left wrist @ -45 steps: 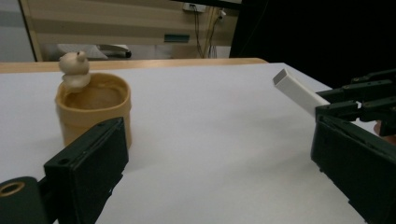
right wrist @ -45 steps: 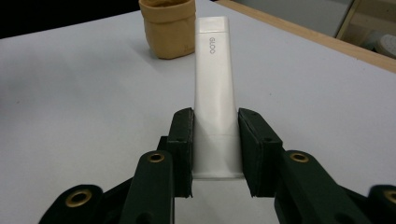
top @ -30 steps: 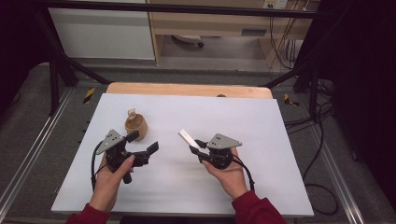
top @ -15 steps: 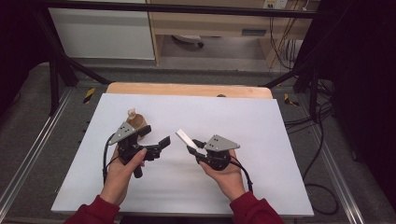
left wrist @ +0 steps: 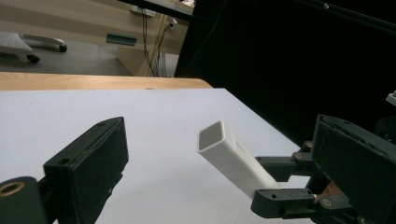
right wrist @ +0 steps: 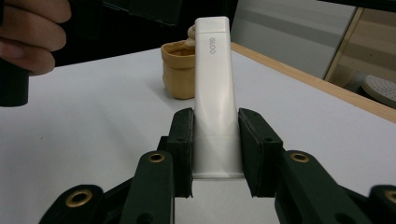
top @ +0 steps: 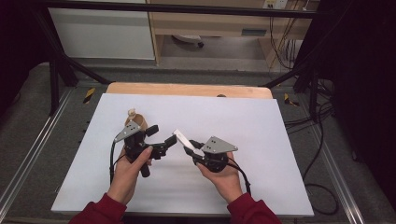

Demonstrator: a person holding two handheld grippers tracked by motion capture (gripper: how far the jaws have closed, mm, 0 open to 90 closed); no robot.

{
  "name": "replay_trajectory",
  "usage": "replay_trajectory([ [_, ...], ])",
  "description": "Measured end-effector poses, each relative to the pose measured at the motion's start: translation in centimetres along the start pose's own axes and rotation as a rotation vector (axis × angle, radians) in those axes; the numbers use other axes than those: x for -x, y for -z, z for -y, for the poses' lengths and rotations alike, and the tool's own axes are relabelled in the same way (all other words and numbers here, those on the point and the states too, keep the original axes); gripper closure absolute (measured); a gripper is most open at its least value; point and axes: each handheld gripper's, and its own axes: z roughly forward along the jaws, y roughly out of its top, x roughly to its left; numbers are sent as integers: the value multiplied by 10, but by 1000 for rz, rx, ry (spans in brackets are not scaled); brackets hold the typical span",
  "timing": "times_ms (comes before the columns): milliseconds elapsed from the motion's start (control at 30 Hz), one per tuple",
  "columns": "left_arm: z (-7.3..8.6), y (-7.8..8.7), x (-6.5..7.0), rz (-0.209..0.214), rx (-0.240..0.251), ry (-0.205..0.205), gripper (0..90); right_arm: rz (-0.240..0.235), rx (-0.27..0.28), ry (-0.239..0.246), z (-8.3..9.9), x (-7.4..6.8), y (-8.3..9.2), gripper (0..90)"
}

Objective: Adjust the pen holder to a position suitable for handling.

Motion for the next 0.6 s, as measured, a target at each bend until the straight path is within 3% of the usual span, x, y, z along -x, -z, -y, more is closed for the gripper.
replay_trajectory([
  [167,2,-3,1,29,-16,14,50,0,9,1,0,-1,0,672],
  [600,7,-7,-1,31,-2,57,66,10,36,-4,-3,-3,2,672],
])
